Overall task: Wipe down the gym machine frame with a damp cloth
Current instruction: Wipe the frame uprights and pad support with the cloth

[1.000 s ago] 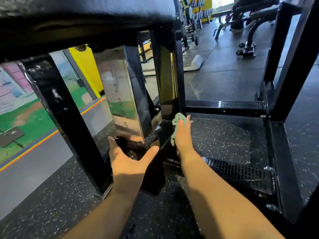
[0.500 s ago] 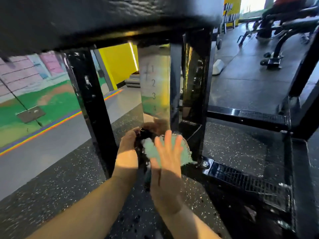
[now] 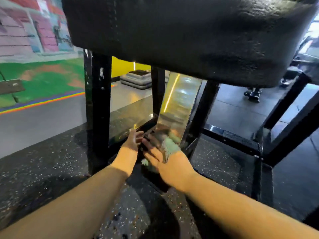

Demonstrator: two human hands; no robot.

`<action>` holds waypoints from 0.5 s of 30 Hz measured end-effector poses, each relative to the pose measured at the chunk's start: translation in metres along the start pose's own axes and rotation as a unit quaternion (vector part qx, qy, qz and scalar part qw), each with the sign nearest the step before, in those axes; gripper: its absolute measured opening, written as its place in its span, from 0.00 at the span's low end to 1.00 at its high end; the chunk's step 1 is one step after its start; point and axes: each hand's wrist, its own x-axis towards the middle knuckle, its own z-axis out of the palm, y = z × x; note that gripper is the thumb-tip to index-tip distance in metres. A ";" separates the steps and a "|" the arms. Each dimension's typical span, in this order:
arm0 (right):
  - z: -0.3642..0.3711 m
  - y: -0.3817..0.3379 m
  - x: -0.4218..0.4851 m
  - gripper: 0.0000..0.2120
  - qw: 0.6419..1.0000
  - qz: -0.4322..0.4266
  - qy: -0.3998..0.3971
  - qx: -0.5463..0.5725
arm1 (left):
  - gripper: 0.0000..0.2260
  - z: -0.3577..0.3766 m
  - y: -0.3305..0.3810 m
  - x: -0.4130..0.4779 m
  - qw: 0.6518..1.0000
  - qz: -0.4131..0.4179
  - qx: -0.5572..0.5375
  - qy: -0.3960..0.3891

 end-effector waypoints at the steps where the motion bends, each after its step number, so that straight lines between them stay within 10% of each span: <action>1: -0.013 0.011 0.011 0.22 0.998 0.057 0.040 0.011 | 0.26 -0.002 -0.001 0.003 1.000 -0.004 -0.006 -0.012; 5: -0.010 0.002 0.012 0.15 0.961 0.126 0.155 0.192 | 0.25 -0.003 0.000 0.002 1.000 -0.005 -0.027 -0.014; 9: -0.036 -0.020 -0.012 0.15 0.835 0.169 0.186 0.489 | 0.25 0.002 0.008 0.002 0.999 0.008 -0.028 -0.034; 11: -0.045 0.001 -0.010 0.13 0.819 0.227 0.239 0.469 | 0.24 0.005 0.014 -0.001 0.998 -0.002 -0.036 -0.055; 15: -0.043 0.041 0.004 0.16 0.931 0.209 0.273 0.122 | 0.24 0.007 0.018 -0.008 0.997 -0.001 -0.017 -0.074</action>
